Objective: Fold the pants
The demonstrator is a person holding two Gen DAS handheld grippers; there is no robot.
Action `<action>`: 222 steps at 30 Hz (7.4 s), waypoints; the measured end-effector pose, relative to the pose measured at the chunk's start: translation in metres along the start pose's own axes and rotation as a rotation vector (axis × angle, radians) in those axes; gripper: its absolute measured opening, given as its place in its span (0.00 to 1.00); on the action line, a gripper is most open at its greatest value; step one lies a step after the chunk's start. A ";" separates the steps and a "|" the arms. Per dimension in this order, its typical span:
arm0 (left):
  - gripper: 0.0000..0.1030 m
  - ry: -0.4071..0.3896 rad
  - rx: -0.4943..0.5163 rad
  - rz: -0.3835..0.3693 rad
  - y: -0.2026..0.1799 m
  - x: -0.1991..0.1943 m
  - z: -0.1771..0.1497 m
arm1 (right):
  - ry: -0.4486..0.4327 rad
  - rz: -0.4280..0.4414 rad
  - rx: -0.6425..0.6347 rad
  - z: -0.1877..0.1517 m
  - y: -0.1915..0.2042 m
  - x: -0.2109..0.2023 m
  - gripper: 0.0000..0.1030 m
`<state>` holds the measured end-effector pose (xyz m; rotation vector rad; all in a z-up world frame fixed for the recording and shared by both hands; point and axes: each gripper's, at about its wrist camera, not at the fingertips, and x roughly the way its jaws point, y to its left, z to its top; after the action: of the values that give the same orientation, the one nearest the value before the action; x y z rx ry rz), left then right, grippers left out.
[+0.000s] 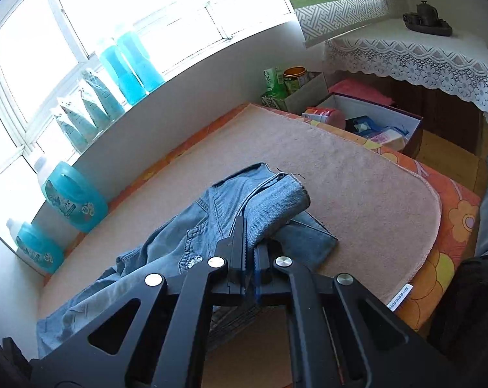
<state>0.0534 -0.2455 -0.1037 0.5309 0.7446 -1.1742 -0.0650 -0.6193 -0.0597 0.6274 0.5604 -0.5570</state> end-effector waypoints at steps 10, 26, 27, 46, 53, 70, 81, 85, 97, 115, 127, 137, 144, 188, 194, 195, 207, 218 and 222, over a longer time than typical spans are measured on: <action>0.30 0.029 -0.010 0.018 0.001 -0.012 -0.005 | 0.077 -0.090 -0.036 -0.009 -0.026 -0.002 0.16; 0.38 -0.009 -0.301 0.313 0.096 -0.063 -0.065 | 0.305 0.203 -0.503 -0.018 0.172 0.052 0.35; 0.38 -0.006 -0.315 0.326 0.100 -0.066 -0.072 | 0.331 0.210 -0.509 -0.020 0.181 0.063 0.35; 0.38 0.003 -0.499 0.395 0.145 -0.084 -0.145 | 0.449 0.020 -0.635 -0.045 0.236 0.142 0.09; 0.39 -0.010 -0.509 0.377 0.147 -0.083 -0.147 | 0.391 -0.001 -0.641 -0.016 0.263 0.163 0.06; 0.39 -0.017 -0.521 0.428 0.144 -0.095 -0.153 | 0.354 -0.039 -0.667 -0.019 0.282 0.183 0.18; 0.39 -0.074 -0.696 0.611 0.171 -0.156 -0.196 | 0.374 0.364 -1.068 -0.115 0.396 0.125 0.28; 0.39 -0.065 -0.772 0.702 0.186 -0.174 -0.220 | 0.439 0.493 -1.215 -0.159 0.424 0.128 0.28; 0.39 -0.020 -0.895 0.823 0.218 -0.195 -0.273 | 0.541 0.605 -1.438 -0.234 0.464 0.139 0.29; 0.39 -0.025 -0.940 0.826 0.224 -0.198 -0.291 | 0.415 0.469 -1.402 -0.225 0.467 0.137 0.03; 0.43 -0.049 -1.004 0.917 0.212 -0.249 -0.320 | 0.373 0.565 -1.261 -0.203 0.453 0.073 0.27; 0.51 -0.078 -1.163 0.803 0.231 -0.248 -0.344 | 0.341 0.581 -1.146 -0.206 0.410 0.007 0.36; 0.51 -0.086 -1.176 0.788 0.234 -0.242 -0.344 | 0.378 0.504 -1.011 -0.222 0.364 0.003 0.37; 0.11 -0.247 -0.896 0.850 0.200 -0.225 -0.288 | 0.849 0.806 -1.040 -0.414 0.727 0.040 0.58; 0.11 -0.223 -0.862 0.882 0.197 -0.219 -0.286 | 0.923 0.728 -1.097 -0.480 0.772 0.067 0.58; 0.11 -0.224 -0.863 0.886 0.197 -0.218 -0.287 | 0.936 0.705 -1.112 -0.489 0.777 0.070 0.58; 0.41 -0.224 -0.893 0.939 0.192 -0.219 -0.288 | 0.931 0.603 -1.145 -0.521 0.784 0.078 0.16; 0.08 -0.224 -0.921 0.856 0.208 -0.220 -0.291 | 0.977 0.631 -1.084 -0.517 0.780 0.085 0.15; 0.06 -0.252 -0.872 0.832 0.195 -0.221 -0.283 | 0.954 0.611 -1.082 -0.512 0.782 0.088 0.49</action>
<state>0.1261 0.1563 -0.1229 -0.0708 0.6388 -0.0793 0.3307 0.2255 -0.1614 -0.0558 1.3541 0.6876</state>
